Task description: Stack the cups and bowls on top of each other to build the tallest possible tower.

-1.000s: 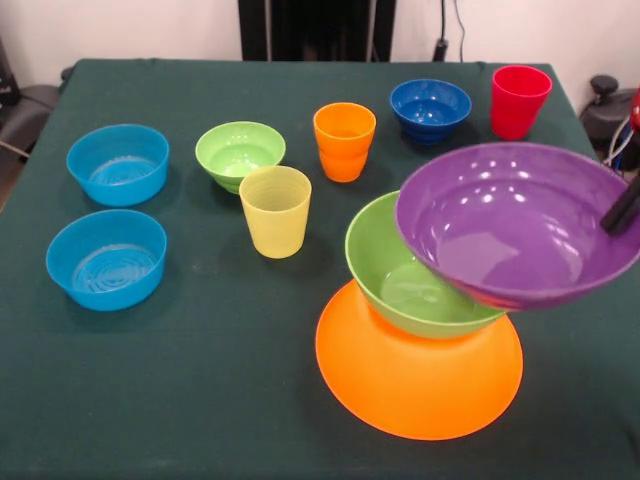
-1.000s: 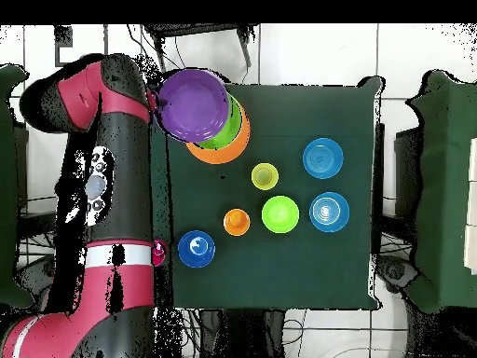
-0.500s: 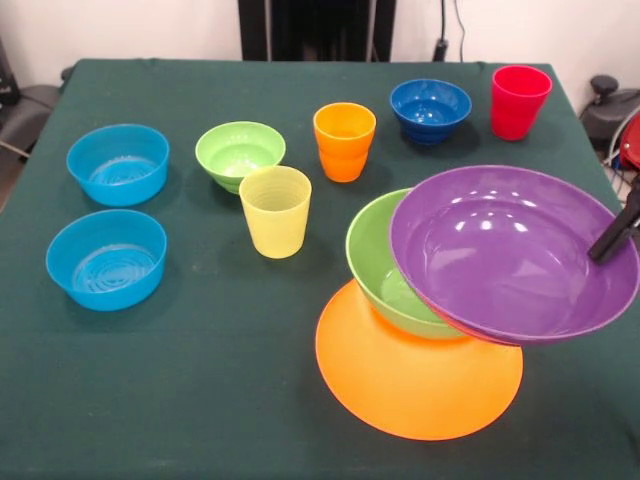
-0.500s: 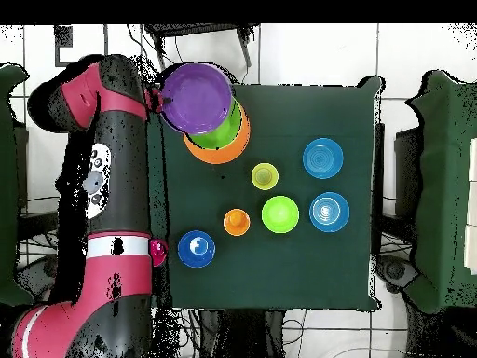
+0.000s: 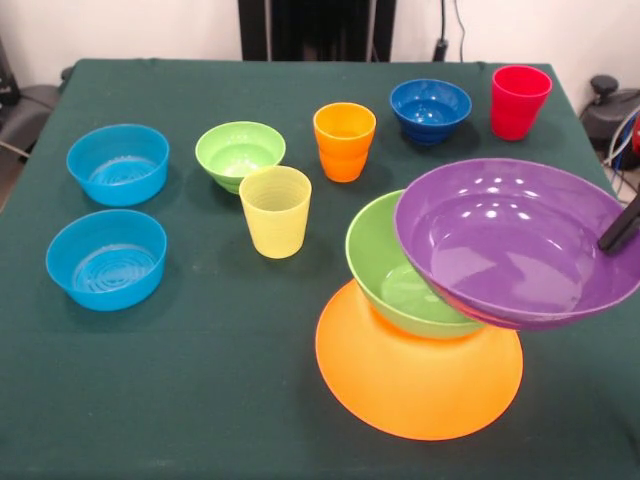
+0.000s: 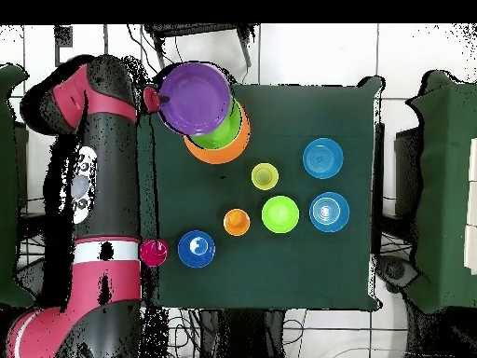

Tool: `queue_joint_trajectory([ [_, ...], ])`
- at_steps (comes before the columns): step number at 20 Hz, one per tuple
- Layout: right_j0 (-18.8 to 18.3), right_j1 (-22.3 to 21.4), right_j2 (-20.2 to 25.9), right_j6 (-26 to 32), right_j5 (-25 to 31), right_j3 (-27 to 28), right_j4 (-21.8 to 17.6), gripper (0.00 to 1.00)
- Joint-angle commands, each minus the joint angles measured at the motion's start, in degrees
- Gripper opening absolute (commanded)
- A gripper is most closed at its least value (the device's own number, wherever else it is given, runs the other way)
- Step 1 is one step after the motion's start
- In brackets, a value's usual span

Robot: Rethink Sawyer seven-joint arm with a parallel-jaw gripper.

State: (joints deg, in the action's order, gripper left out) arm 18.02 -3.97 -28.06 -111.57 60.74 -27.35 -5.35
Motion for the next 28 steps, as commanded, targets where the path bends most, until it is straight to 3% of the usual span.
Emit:
queue_joint_trajectory([
  [1,0.1,-1.0,1.4,3.9,4.7,-2.4,-2.5,0.0],
  [13,0.6,-4.0,1.2,4.3,1.9,-9.7,-3.3,0.0],
  [17,1.2,-6.6,1.4,4.1,-1.4,-15.9,-4.3,0.0],
  [28,0.7,-10.0,2.9,3.3,-9.2,-25.5,-5.8,0.0],
])
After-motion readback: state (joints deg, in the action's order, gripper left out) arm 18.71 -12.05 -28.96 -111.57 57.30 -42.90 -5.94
